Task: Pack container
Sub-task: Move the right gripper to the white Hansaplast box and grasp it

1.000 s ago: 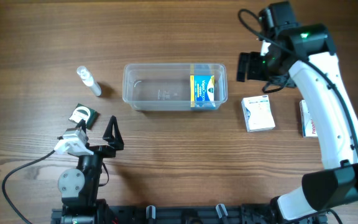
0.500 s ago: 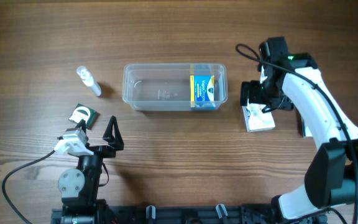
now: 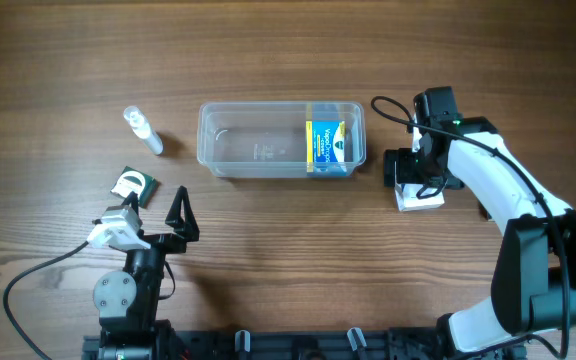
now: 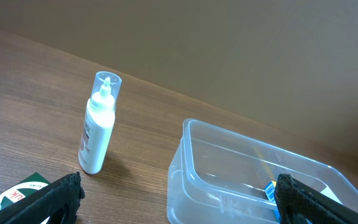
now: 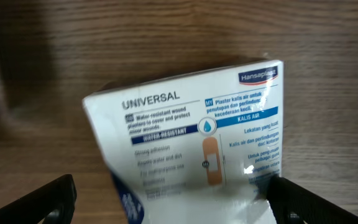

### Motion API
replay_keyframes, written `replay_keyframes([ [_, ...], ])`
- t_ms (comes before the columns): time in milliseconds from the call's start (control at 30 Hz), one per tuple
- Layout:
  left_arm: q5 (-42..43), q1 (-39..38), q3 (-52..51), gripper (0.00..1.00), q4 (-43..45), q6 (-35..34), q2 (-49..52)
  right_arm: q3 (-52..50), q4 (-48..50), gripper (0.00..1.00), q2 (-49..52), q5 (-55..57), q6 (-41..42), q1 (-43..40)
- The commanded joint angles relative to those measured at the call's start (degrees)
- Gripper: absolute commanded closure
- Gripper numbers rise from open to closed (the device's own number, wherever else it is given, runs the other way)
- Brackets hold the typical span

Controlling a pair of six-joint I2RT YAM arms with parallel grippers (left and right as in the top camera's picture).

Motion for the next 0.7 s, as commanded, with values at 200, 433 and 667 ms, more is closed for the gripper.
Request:
replay_keyframes([
  [200, -0.74, 0.42, -0.33, 0.00, -0.24, 0.48, -0.24, -1.36, 3.23, 0.00, 0.02, 3.69, -1.49, -0.17],
  [433, -0.74, 0.42, -0.33, 0.00, -0.24, 0.48, -0.24, -1.29, 3.30, 0.00, 0.00, 4.83, -2.32, -0.17],
  [667, -0.74, 0.42, -0.33, 0.00, -0.24, 0.48, -0.24, -0.02, 3.82, 0.00, 0.00, 5.18, -2.32, -0.17],
])
